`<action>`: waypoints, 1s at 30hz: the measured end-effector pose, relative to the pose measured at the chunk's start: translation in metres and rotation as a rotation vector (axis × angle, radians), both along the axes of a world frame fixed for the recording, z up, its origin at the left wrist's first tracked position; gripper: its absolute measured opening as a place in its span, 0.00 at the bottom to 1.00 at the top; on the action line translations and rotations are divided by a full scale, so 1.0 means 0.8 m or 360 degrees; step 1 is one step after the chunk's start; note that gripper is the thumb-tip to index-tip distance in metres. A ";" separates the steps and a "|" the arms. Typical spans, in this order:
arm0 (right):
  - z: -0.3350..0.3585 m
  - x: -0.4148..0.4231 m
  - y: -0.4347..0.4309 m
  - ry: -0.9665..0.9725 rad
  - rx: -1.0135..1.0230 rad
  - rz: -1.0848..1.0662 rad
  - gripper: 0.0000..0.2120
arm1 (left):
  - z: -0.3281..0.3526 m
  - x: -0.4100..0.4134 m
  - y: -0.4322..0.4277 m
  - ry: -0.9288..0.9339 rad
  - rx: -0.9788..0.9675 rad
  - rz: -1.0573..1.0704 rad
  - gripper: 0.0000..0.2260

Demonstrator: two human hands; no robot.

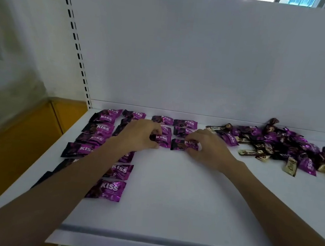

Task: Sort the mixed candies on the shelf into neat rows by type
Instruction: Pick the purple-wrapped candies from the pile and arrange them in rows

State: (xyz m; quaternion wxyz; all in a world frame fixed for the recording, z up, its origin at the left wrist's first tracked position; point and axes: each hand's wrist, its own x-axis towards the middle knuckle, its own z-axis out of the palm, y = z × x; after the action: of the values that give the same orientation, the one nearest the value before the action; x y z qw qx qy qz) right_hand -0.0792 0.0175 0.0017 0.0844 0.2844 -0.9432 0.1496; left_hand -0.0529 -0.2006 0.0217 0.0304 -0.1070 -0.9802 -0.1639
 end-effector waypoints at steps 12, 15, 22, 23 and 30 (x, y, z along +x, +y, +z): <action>0.009 -0.003 0.008 0.0013 -0.0080 -0.0020 0.19 | 0.012 0.005 0.002 0.0092 0.0133 -0.0026 0.20; 0.016 -0.005 0.025 0.0030 -0.0159 -0.0050 0.18 | 0.019 0.004 0.014 0.0146 0.0162 -0.0023 0.19; 0.020 -0.009 0.112 0.0081 -0.0215 -0.0175 0.18 | 0.025 -0.007 0.111 0.0185 0.0216 -0.0187 0.15; 0.020 -0.009 0.128 0.0085 -0.0202 -0.0201 0.18 | 0.023 -0.010 0.129 0.0180 0.0219 -0.0233 0.14; 0.023 -0.003 0.261 0.0049 -0.0138 -0.0375 0.18 | 0.019 -0.024 0.267 0.0179 0.0193 -0.0426 0.14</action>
State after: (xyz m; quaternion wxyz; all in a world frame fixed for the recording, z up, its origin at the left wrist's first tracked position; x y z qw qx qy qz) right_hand -0.0816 0.2262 0.0202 0.1280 0.1701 -0.9613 0.1748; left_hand -0.0722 0.0130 0.0367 0.0696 -0.2436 -0.9422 -0.2193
